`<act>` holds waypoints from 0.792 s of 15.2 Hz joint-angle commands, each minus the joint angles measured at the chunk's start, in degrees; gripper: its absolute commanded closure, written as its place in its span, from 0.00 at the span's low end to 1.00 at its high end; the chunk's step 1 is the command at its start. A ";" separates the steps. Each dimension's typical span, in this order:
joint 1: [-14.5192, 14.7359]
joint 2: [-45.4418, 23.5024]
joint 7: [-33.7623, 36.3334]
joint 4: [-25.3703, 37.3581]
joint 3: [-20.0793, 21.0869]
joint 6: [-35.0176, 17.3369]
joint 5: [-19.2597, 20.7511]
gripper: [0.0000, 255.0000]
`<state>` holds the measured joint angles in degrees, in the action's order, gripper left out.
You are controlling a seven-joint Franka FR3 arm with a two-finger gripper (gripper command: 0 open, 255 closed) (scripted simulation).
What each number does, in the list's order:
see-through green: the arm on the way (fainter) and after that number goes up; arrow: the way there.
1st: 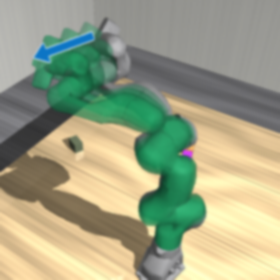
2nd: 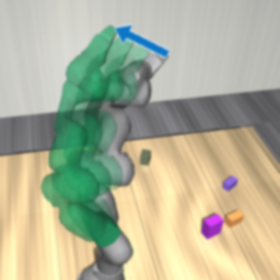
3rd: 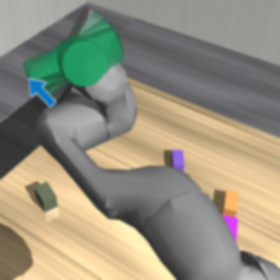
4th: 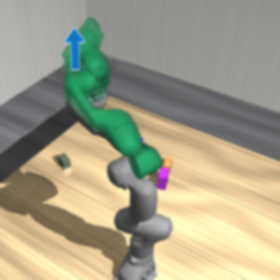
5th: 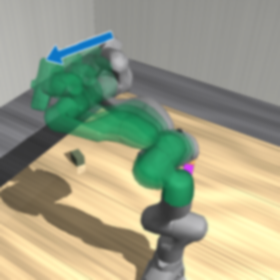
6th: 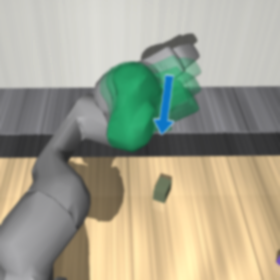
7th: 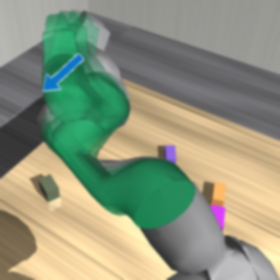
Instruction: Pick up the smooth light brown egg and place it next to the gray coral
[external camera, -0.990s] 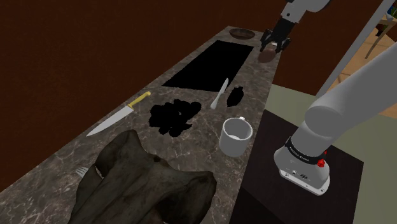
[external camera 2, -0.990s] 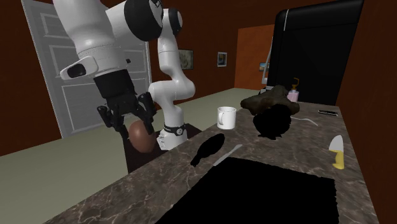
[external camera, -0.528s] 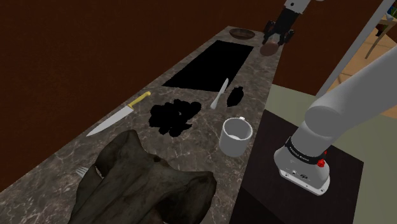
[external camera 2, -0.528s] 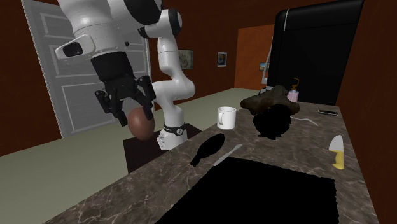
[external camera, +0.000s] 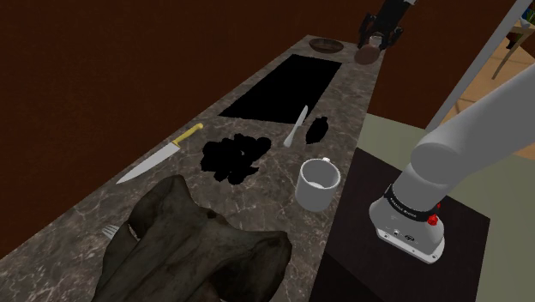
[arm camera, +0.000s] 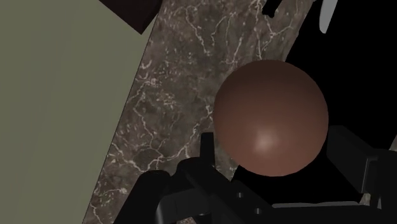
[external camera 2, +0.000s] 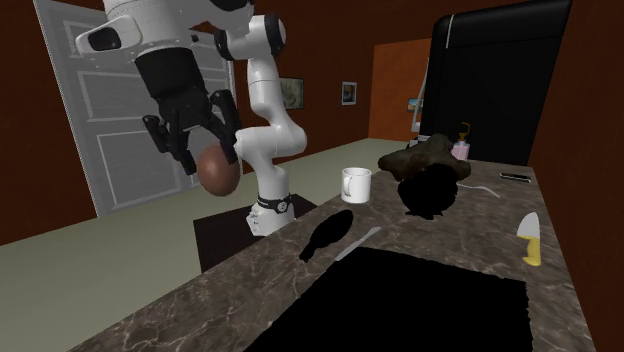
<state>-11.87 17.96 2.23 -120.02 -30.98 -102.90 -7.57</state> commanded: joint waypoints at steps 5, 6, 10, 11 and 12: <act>0.26 7.12 6.54 -5.52 5.07 -0.05 1.51 1.00; 0.29 8.71 8.00 -7.09 6.33 -0.33 1.64 1.00; 0.66 14.56 13.70 -12.74 11.33 -1.21 1.40 1.00; 0.83 15.89 15.10 -13.99 12.57 -1.39 1.16 1.00; 1.03 17.17 16.49 -15.19 13.82 -1.56 0.87 1.00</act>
<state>-11.02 33.56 16.98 -133.68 -18.62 -104.20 -6.45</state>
